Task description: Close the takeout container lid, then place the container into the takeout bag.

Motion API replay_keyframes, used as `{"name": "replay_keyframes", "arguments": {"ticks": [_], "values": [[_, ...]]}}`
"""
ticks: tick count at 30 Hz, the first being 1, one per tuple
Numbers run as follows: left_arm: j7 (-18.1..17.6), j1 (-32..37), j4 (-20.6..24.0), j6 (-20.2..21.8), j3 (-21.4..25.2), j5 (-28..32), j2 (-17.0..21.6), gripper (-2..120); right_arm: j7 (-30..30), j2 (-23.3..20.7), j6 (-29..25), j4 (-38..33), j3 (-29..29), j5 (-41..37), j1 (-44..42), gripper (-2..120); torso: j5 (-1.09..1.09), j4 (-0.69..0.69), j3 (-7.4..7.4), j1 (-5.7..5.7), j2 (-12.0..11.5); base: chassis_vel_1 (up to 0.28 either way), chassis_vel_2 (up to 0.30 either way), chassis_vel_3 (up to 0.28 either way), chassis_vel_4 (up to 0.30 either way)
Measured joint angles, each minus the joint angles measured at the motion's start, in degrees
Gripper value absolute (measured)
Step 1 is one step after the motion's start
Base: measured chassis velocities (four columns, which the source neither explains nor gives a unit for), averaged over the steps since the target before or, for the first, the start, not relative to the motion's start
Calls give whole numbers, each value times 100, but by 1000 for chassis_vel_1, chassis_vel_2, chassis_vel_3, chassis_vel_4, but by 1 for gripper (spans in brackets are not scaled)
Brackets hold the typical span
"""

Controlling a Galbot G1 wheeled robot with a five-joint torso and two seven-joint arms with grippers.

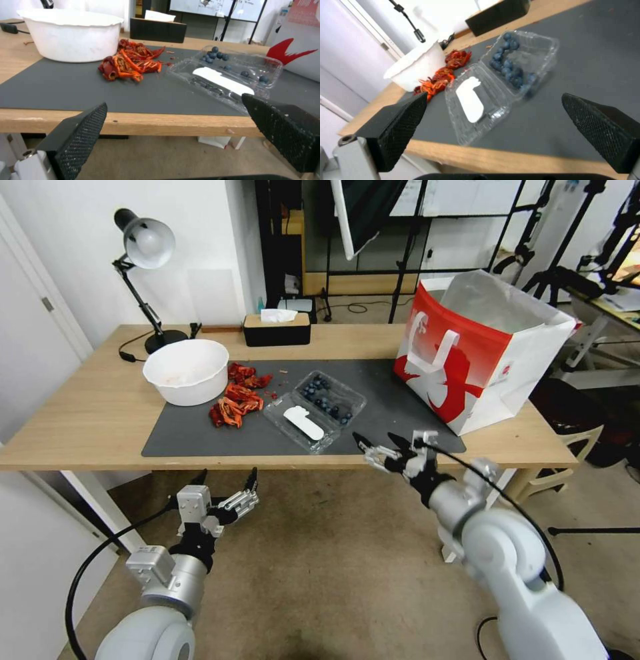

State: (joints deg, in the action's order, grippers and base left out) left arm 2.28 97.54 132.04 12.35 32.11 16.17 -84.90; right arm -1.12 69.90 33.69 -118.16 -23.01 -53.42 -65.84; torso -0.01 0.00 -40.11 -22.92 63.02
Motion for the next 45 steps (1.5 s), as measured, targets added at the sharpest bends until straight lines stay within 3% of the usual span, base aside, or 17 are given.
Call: {"name": "replay_keyframes", "arguments": {"ticks": [4, 11, 25, 45], "values": [[-5, -5, -37, -8, 68, 1, -9, 100, -353, 11, 500, 441, 192, -570, 621, 100, 1, 0, 0, 0, 0, 0, 0, 0, 0], [21, -18, -68, -9, 179, 54, 32, 100, -582, 10, 840, 855, 571, -746, 1081, 100, 0, -1, 0, 0, 0, 0, 0, 0, 0], [28, -44, -137, -16, 210, 75, 16, 100, -822, 103, 854, 1442, 1146, -890, 1699, 100, 1, 0, 1, 0, 0, 0, 0, 0, 0], [15, -60, -191, -90, 202, 126, -11, 100, -1031, 171, 843, 1574, 1244, -1021, 1759, 100, 1, 0, 1, 0, 0, 0, 0, 0, 0]]}}
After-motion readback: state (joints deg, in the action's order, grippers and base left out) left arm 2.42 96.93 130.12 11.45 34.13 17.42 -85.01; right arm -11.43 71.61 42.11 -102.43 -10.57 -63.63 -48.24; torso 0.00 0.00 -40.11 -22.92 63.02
